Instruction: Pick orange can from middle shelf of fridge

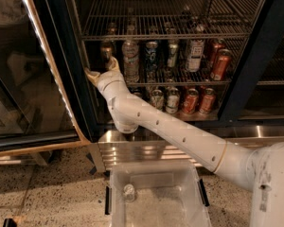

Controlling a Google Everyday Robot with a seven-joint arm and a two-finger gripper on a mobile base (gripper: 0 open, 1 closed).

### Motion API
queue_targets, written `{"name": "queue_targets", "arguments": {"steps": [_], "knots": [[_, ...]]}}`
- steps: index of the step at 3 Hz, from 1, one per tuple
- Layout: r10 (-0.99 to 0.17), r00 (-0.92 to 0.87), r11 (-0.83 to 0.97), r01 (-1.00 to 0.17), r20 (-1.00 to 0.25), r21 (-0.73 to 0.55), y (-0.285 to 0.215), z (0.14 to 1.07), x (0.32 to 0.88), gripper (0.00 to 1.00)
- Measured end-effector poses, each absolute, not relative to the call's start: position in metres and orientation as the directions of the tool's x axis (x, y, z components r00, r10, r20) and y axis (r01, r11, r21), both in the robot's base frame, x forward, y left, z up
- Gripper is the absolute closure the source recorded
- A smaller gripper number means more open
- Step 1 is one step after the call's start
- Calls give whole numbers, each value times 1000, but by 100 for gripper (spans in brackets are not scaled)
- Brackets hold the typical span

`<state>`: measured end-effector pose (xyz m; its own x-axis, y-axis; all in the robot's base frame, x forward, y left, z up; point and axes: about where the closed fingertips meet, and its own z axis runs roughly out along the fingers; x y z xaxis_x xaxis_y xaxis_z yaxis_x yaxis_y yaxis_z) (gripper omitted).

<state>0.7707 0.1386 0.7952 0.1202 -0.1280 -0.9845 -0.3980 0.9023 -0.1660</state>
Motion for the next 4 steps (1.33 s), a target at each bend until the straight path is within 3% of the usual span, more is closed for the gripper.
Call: {"name": "queue_targets", "arguments": {"steps": [4], "knots": [[-80, 128, 937, -328, -989, -118, 133, 799, 823, 39]]}}
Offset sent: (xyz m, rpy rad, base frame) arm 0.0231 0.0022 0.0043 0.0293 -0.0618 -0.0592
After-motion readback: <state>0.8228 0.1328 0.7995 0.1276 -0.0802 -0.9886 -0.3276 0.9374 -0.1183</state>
